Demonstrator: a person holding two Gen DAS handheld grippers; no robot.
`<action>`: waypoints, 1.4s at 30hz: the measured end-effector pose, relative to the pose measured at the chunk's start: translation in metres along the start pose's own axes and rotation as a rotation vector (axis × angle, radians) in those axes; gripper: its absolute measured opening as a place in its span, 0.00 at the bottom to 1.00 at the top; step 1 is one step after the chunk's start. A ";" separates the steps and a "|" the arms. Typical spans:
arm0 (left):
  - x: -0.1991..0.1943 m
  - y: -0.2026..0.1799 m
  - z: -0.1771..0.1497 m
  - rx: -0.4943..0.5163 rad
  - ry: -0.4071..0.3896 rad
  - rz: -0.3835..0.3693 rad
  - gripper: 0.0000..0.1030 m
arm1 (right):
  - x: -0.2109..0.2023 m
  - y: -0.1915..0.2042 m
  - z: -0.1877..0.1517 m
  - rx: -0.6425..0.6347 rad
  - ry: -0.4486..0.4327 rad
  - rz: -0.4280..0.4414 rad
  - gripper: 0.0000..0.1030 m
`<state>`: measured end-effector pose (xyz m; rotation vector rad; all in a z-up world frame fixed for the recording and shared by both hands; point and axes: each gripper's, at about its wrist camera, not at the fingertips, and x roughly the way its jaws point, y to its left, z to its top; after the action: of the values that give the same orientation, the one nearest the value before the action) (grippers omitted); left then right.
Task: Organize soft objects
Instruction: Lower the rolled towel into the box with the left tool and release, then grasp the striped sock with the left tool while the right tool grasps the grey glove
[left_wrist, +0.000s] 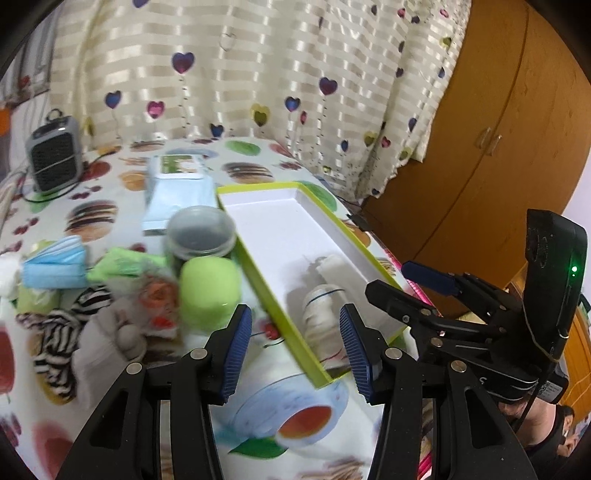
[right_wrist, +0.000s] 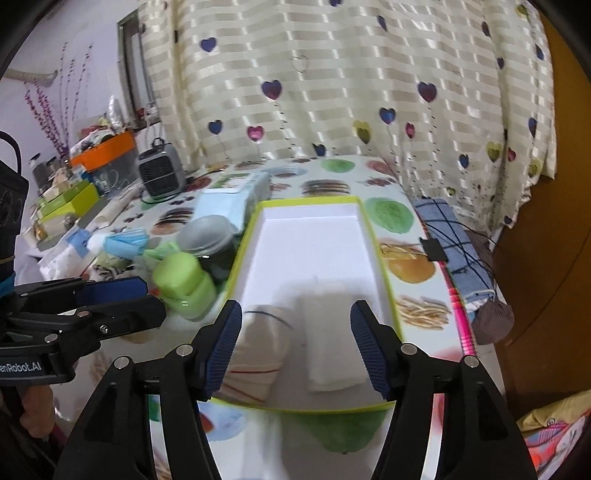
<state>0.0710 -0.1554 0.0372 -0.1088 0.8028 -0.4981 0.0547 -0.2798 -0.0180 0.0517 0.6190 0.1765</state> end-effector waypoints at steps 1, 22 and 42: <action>-0.004 0.003 -0.002 -0.005 -0.005 0.008 0.47 | -0.001 0.006 0.000 -0.018 -0.001 0.009 0.60; -0.059 0.082 -0.035 -0.128 -0.065 0.237 0.47 | 0.008 0.093 0.001 -0.132 0.049 0.184 0.60; -0.072 0.173 -0.059 -0.283 -0.061 0.318 0.47 | 0.068 0.172 0.000 -0.222 0.165 0.281 0.60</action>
<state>0.0532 0.0364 -0.0045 -0.2527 0.8098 -0.0789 0.0834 -0.0987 -0.0401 -0.0918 0.7520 0.5244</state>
